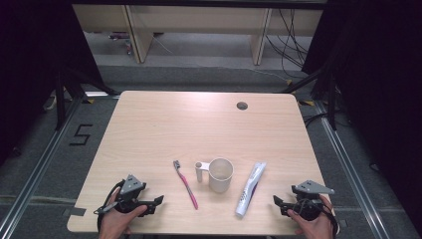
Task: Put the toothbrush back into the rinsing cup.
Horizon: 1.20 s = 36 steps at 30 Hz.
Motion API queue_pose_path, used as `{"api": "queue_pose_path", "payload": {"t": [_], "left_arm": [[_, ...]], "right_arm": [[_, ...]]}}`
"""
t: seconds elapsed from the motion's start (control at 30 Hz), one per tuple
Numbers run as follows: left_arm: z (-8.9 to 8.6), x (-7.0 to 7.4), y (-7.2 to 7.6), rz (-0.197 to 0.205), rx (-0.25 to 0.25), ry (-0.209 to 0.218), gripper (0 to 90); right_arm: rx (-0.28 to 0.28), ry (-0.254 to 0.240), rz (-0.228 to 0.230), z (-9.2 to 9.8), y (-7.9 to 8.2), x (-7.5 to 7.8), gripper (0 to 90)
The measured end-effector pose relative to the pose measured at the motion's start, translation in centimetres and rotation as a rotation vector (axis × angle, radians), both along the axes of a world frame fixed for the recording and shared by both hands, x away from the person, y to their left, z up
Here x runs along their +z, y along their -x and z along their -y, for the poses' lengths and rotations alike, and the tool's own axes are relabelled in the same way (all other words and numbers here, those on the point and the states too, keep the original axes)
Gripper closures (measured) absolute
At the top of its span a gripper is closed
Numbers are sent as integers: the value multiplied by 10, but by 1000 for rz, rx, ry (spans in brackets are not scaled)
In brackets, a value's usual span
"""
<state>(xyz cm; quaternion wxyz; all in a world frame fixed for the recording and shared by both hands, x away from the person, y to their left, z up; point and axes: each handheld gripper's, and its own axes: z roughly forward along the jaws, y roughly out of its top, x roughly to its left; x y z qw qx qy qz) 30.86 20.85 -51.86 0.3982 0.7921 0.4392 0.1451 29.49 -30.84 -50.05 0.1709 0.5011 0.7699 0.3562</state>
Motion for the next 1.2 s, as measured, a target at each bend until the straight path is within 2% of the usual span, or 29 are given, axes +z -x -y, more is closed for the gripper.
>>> {"api": "queue_pose_path", "payload": {"t": [0.03, 0.07, 0.1, 0.13, 0.23, 0.27, 0.3, 0.33, 0.37, 0.4, 0.43, 0.47, 0.5, 0.57, 0.63, 0.7, 0.77, 0.8, 0.83, 0.87, 0.9, 0.97, 1.0, 1.03, 1.07, 1.1, 1.13, 1.17, 1.2], "left_arm": [[1, -1, 0, 6, 11, 22, 170], [-1, 0, 0, 2, 0, 5, 170], [-1, -1, 0, 4, 0, 7, 170], [-1, 0, 0, 4, 4, 8, 170], [-1, 0, 0, 4, -1, 11, 175], [1, -1, 0, 2, 12, 35, 179], [2, -1, 1, 2, 13, 40, 184], [2, -1, 1, 3, 4, 35, 187], [1, 0, 1, -7, -1, 24, 196], [4, -1, 2, -3, 5, 46, 211], [2, 0, 2, -11, -16, 23, 221], [3, 0, 2, -11, -18, 33, 227], [5, 0, 3, -13, -16, 31, 236], [6, 1, 4, -21, -33, 39, 269], [11, 3, 5, -28, -28, 70, 290], [16, 4, 7, -28, -32, 104, 329], [19, 6, 8, -26, -54, 89, 373], [23, 7, 8, -22, -55, 88, 384], [26, 7, 9, -17, -51, 103, 400], [27, 9, 9, -24, -64, 93, 416], [31, 10, 9, -18, -60, 114, 427], [34, 12, 9, -16, -69, 94, 440], [38, 13, 9, -16, -62, 112, 443], [39, 15, 8, -20, -68, 104, 444], [41, 16, 8, -20, -76, 102, 446], [44, 17, 7, -20, -71, 116, 450], [44, 18, 6, -22, -80, 101, 451], [48, 19, 6, -22, -67, 123, 451], [48, 19, 6, -22, -67, 123, 451]], "right_arm": [[-1, 3, 3, 0, 0, 0, 210], [-2, 3, 3, 0, 0, 0, 209], [-3, 2, 0, 0, 0, 0, 210], [38, 38, 57, 3, -3, -1, 211], [41, 33, 53, 3, -3, -1, 212], [38, 29, 47, 3, -3, 0, 212], [18, 25, 27, 2, -2, 0, 213], [9, 19, 16, 2, -1, 0, 213], [15, 22, 27, 2, -2, 0, 213], [12, 9, 23, 2, -2, -1, 215], [11, 14, 33, 3, -2, -1, 217], [11, 15, 36, 3, -2, -1, 217], [-13, -5, 14, 1, 0, 0, 217], [22, 35, 57, 5, -3, -1, 217], [9, 27, 44, 5, -1, 1, 218], [12, 29, 52, 5, -1, 0, 222], [10, 13, 48, 4, -1, 0, 223], [4, 25, 48, 5, -1, 1, 224], [-1, 22, 46, 5, -1, 1, 226], [3, 19, 45, 5, -1, 0, 228], [-4, 0, 32, 4, -1, 0, 227], [13, 21, 53, 6, -3, 0, 227], [15, 19, 55, 6, -2, 0, 227], [-21, -17, 12, 3, 0, 0, 227], [-22, -17, 11, 3, 1, 0, 228], [-15, 4, 32, 4, -1, -1, 228], [-11, 15, 43, 6, 0, -1, 228], [-6, 8, 39, 6, 1, 0, 229], [-22, -14, 20, 5, 2, 0, 229]]}}
